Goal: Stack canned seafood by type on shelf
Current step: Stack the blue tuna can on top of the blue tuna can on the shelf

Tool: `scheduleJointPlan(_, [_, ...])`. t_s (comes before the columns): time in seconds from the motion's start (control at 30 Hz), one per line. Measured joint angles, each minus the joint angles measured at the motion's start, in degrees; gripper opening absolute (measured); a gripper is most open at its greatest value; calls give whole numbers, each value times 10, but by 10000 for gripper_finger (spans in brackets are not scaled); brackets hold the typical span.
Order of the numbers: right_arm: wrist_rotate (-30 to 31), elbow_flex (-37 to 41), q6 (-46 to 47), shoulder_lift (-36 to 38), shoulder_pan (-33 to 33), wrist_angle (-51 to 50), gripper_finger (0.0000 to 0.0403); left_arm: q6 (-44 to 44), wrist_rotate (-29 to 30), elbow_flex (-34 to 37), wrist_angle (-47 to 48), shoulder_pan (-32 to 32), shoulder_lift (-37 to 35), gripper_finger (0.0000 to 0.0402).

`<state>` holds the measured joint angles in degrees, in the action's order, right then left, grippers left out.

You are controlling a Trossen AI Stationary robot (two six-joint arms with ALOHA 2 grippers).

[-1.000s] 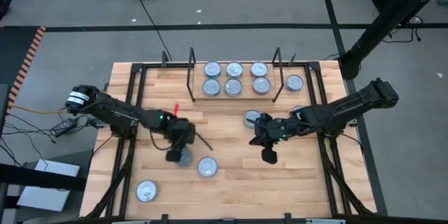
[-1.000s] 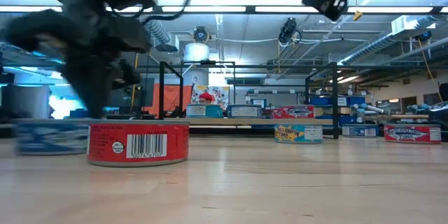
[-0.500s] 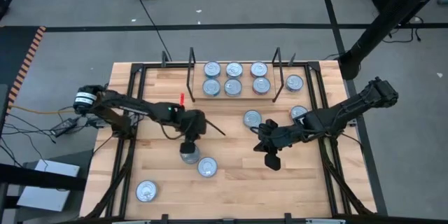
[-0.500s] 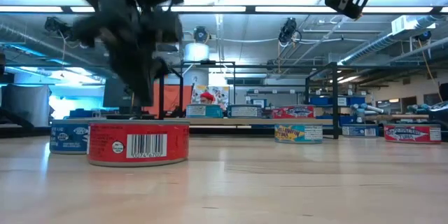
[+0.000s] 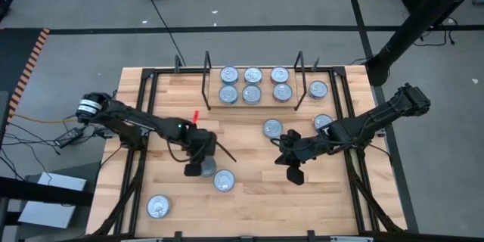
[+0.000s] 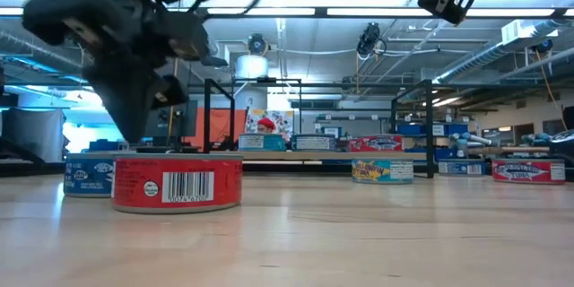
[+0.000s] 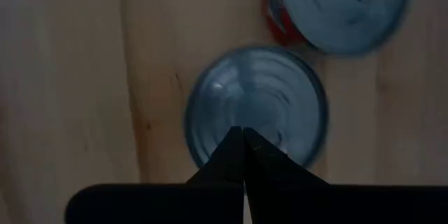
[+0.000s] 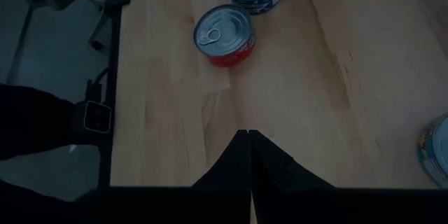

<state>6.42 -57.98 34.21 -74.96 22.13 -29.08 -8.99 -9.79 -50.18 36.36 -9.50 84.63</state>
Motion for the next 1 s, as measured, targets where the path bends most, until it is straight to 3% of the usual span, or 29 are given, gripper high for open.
scheduleJointPlan(0.13, [-4, 0, -5, 0, 0, -8, 3, -17, 37, 3, -34, 0, 22, 0])
scheduleJointPlan(0.6, [-31, 0, -3, 1, 5, -16, 3, -83, 69, -2, -261, 6, 110, 0])
scheduleJointPlan(1.0, [-35, 0, -3, 1, 6, -21, 3, -75, 77, -109, -382, 29, 243, 0])
